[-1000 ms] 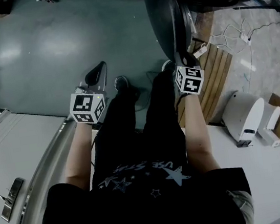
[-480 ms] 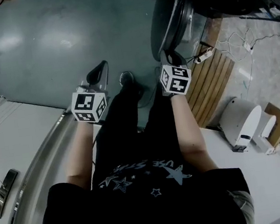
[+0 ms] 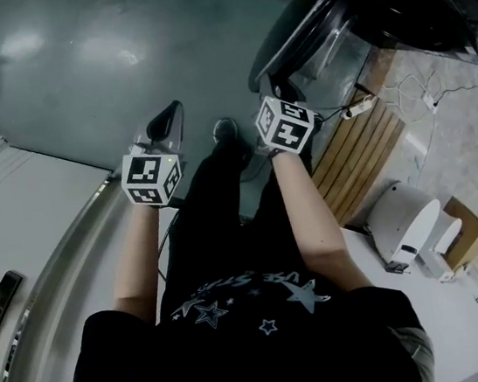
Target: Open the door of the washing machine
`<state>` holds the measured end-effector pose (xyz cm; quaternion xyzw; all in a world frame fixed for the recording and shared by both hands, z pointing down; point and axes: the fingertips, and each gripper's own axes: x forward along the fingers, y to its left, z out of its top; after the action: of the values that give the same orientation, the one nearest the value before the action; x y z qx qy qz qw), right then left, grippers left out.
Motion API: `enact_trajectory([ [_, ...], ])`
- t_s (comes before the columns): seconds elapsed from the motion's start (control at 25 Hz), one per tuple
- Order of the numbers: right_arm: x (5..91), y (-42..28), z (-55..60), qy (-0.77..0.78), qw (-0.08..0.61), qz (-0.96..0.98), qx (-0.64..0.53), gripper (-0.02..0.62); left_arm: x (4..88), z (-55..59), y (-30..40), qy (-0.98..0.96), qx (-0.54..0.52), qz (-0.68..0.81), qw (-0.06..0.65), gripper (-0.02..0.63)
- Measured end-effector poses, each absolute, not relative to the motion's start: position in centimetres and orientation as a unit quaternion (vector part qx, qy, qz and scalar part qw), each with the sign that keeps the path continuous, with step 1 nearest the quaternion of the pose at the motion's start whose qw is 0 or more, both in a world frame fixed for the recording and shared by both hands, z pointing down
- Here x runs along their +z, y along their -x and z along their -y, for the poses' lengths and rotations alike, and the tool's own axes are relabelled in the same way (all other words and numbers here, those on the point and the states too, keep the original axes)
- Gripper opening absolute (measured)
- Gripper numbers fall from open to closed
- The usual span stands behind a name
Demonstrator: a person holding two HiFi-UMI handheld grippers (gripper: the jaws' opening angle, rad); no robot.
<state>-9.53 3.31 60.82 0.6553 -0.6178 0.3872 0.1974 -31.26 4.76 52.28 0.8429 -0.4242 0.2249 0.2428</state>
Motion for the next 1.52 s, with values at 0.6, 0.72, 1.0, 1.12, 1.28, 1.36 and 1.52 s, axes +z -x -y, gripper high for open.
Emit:
enact_trajectory([
  [0.6, 60.5, 18.3, 5.8, -0.640, 0.172, 0.621, 0.419, 0.129, 53.1, -3.0, 38.0, -0.797, 0.199, 0.504, 0.268, 0.011],
  [0.72, 60.6, 19.2, 7.3, -0.638, 0.167, 0.624, 0.420, 0.132, 53.2, -2.5, 38.9, -0.789, 0.194, 0.519, 0.265, 0.011],
  [1.0, 60.7, 21.3, 10.8, -0.629, 0.170, 0.638, 0.409, 0.133, 53.4, -2.5, 41.7, -0.767, 0.184, 0.553, 0.267, 0.011],
  [1.12, 60.7, 22.0, 12.4, -0.621, 0.176, 0.648, 0.404, 0.133, 53.6, -3.0, 42.8, -0.757, 0.184, 0.565, 0.270, 0.011],
  [1.28, 60.7, 23.1, 14.6, -0.601, 0.188, 0.677, 0.382, 0.133, 54.0, -3.7, 44.0, -0.743, 0.183, 0.580, 0.280, 0.011],
  [1.36, 60.7, 23.6, 15.4, -0.595, 0.192, 0.685, 0.373, 0.133, 54.0, -4.0, 44.5, -0.737, 0.183, 0.586, 0.282, 0.011],
  [1.52, 60.5, 23.9, 15.8, -0.588, 0.198, 0.691, 0.372, 0.132, 53.8, -4.1, 44.6, -0.731, 0.180, 0.592, 0.286, 0.011],
])
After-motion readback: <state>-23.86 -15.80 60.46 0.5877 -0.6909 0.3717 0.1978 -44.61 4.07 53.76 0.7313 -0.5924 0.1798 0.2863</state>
